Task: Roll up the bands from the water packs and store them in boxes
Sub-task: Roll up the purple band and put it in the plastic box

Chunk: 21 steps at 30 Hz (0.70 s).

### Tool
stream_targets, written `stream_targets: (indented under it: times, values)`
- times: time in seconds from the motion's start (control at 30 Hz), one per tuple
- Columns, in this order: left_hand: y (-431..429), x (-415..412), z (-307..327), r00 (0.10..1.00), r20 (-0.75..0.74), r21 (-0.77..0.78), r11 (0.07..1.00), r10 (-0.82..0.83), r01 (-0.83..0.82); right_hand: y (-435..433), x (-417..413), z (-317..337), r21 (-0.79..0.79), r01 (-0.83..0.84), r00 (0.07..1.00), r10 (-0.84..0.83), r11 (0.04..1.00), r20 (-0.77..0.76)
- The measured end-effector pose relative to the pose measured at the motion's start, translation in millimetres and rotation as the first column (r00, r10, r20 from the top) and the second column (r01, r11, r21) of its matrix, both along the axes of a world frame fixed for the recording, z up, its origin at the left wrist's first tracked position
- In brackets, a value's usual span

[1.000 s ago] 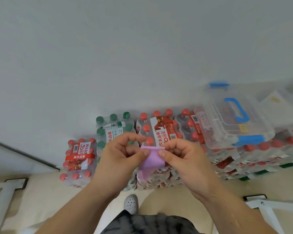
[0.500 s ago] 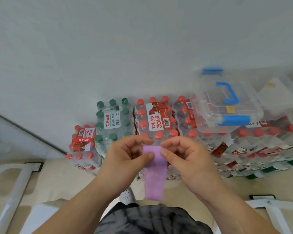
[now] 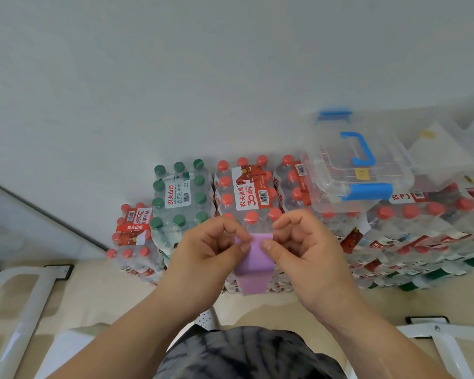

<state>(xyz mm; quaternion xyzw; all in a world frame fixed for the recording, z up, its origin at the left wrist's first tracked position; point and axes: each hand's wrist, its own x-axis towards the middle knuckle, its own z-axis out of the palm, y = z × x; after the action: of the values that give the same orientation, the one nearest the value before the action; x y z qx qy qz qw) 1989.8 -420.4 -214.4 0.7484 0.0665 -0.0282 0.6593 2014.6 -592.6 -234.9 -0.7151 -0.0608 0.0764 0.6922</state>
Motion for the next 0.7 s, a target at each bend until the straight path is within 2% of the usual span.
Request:
stream_targets:
  times: [0.1,0.3,0.4,0.53,0.7]
  values:
    - [-3,2,1,1.0,0.009,0.041,0.999,0.022,-0.022,-3,2,4,-0.046,-0.01,0.999,0.011,0.999,0.035]
    - [-7,7,6,0.999,-0.014,0.059,0.997,0.046,-0.046,-7,6,7,-0.055,0.033,0.999,-0.034,0.998,-0.017]
    - [-8,8,8,0.999,0.007,0.213,0.977,0.032,-0.033,-11,7,8,-0.06,0.041,0.999,-0.042,0.997,-0.02]
    - [-12,9,12,0.991,0.134,0.447,0.893,-0.012,-0.05,-11,8,11,-0.108,0.013,1.0,-0.012,0.994,0.002]
    - [-8,12,9,0.984,0.176,0.478,0.875,-0.007,-0.079,-12,10,12,-0.141,-0.036,0.999,0.038,0.989,0.015]
